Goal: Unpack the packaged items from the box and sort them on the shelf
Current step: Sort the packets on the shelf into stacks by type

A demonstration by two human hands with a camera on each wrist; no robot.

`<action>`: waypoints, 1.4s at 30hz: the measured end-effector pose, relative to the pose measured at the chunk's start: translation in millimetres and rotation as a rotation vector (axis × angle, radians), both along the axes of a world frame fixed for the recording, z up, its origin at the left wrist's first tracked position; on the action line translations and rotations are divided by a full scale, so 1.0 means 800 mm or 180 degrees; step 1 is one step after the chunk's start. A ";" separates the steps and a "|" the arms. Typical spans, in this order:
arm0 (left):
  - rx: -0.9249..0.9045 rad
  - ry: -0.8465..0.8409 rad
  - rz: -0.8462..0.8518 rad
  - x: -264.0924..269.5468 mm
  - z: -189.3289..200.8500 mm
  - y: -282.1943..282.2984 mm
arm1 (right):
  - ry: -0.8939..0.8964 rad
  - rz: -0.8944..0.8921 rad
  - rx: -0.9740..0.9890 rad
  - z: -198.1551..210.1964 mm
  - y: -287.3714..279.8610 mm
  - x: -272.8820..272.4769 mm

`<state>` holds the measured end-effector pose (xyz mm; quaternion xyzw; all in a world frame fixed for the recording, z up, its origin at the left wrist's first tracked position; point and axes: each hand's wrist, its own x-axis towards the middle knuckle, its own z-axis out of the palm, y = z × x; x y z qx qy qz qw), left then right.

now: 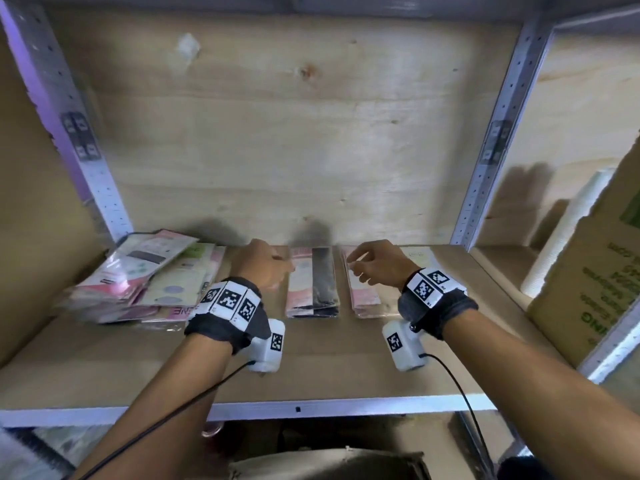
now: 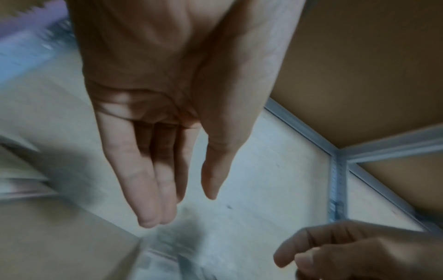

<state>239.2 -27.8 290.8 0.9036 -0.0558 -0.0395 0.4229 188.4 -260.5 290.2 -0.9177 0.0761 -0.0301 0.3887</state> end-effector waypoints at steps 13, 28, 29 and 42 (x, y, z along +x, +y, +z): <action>-0.0730 -0.0224 0.1031 0.015 -0.021 0.233 | 0.0697 0.0570 0.1078 -0.042 0.258 0.099; -0.0937 -0.0001 0.0990 0.022 -0.045 0.274 | 0.0814 0.0524 -0.0457 -0.076 0.345 0.167; -0.0933 -0.0012 0.0997 0.022 -0.046 0.274 | 0.0811 0.0625 -0.0673 -0.075 0.342 0.166; -0.1723 0.0518 0.0440 0.014 -0.040 0.201 | 0.0478 0.0331 0.0684 -0.017 0.235 0.082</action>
